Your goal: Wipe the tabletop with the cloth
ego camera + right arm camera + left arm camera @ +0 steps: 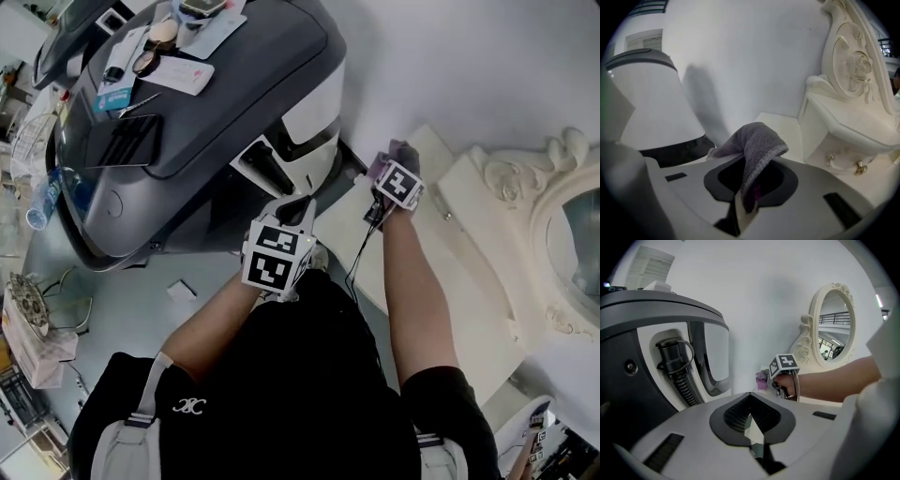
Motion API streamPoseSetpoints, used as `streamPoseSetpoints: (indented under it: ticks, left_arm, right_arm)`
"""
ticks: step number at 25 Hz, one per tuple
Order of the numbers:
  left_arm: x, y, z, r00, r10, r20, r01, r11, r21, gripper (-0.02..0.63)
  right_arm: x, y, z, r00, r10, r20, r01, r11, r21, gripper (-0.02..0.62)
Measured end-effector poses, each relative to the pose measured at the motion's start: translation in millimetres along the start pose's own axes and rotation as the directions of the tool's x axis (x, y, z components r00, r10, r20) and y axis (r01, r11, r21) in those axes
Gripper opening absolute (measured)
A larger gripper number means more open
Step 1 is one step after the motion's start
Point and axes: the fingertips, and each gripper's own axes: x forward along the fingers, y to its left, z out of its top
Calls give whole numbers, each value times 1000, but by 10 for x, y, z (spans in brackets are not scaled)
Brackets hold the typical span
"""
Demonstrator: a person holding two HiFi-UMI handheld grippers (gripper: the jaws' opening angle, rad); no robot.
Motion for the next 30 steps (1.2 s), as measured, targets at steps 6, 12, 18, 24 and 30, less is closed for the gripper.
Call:
streamPoseSetpoints:
  ticks: [6, 12, 18, 24, 30]
  left_arm:
    - [175, 60, 16, 999, 21, -46, -22, 1000, -8, 0]
    - [251, 41, 129, 998, 20, -51, -22, 999, -25, 0]
    - [246, 87, 232, 998, 35, -48, -35, 999, -15, 0]
    - [222, 123, 250, 999, 37, -37, -38, 999, -21, 0]
    - [155, 72, 194, 999, 22, -33, -22, 1000, -9, -1]
  right_arm:
    - [394, -135, 434, 999, -45, -19, 47, 995, 93, 57]
    - [635, -346, 739, 991, -132, -16, 132, 968, 211, 57]
    - [613, -528, 727, 972, -227, -60, 232, 890, 392, 64]
    - [510, -726, 637, 930, -353, -100, 363, 849, 384, 66]
    - [400, -751, 505, 916, -382, -121, 397, 824, 403, 64]
